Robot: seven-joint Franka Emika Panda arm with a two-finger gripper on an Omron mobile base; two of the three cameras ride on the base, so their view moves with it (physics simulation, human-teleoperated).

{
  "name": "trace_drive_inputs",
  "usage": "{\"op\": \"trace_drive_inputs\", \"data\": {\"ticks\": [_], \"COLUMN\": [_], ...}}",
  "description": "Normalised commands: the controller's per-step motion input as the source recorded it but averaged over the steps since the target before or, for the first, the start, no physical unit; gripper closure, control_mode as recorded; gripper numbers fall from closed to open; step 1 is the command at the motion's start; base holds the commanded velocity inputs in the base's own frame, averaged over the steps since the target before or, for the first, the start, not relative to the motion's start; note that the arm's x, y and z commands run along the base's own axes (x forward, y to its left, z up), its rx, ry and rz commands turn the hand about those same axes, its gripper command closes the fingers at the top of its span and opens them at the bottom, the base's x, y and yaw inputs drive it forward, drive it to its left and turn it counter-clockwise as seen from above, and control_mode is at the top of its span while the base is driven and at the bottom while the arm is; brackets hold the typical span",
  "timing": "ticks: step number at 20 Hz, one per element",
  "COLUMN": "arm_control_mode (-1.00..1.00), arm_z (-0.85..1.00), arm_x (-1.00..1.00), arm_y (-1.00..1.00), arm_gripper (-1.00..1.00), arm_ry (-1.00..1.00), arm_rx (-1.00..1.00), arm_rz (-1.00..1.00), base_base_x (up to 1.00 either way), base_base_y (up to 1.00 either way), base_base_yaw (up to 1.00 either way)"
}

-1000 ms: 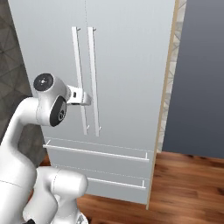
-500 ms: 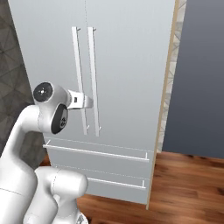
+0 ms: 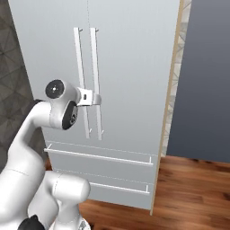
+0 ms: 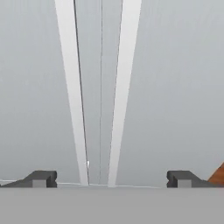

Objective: Retrieve the sausage and cheese from the fridge and place them on the cutting board on the counter.

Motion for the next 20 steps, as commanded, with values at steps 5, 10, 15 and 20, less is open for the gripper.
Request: {"op": "trace_drive_inputs", "data": {"ticks": [5,10,15,20], "arm_control_mode": [-1.00,-1.00,-1.00,-1.00], "arm_z": [0.07,0.08,0.00,0.00], "arm_x": [0.62,0.47,0.55,0.43], "arm_y": [-0.03,-0.19,-0.09,0.00], "arm_gripper": [-1.00,-1.00,-1.00,-1.00], "arm_ry": [0.00,0.04,0.00,-0.03], "arm_rx": [0.00,0.00,0.00,0.00], "arm_rz": [0.00,0.00,0.00,0.00], "base_base_x": [0.00,0.00,0.00,0.00], "base_base_y": [0.00,0.00,0.00,0.00], "base_base_yaw": [0.00,0.00,0.00,0.00]}}
